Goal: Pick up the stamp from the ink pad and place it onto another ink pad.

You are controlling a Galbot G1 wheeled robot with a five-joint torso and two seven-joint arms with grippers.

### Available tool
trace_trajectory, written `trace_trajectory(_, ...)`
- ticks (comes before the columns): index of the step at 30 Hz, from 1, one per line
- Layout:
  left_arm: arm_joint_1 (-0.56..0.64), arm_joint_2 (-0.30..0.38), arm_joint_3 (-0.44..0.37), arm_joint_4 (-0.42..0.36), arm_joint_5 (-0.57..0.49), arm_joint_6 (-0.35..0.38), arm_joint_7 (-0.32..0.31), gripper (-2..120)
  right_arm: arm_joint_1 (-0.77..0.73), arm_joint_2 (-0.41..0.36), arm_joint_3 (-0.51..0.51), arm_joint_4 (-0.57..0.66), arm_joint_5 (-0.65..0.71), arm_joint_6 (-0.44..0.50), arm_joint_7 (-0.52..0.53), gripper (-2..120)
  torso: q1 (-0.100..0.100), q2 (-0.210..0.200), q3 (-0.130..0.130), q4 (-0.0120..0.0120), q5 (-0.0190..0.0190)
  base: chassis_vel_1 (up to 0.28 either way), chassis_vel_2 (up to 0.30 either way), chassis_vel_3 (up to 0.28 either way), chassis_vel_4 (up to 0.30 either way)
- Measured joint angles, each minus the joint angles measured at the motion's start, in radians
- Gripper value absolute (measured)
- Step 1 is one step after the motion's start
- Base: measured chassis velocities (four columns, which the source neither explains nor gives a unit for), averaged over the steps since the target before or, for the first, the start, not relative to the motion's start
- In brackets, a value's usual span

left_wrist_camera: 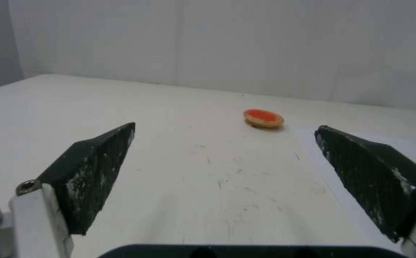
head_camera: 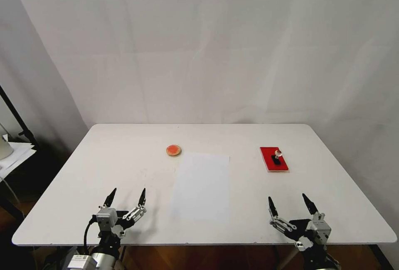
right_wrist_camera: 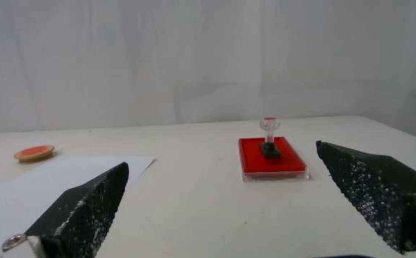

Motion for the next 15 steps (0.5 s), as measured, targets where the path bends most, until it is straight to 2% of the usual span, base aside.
trace_trajectory(15, 0.0, 0.0, 0.0, 0.0, 0.0, 0.0, 0.0, 100, 0.013, -0.026, 0.006, 0.007, 0.04, -0.013, 0.0, 100, 0.0, 0.0, 0.0, -0.0001, 0.0001, 0.0, 0.0, 0.0, 0.0)
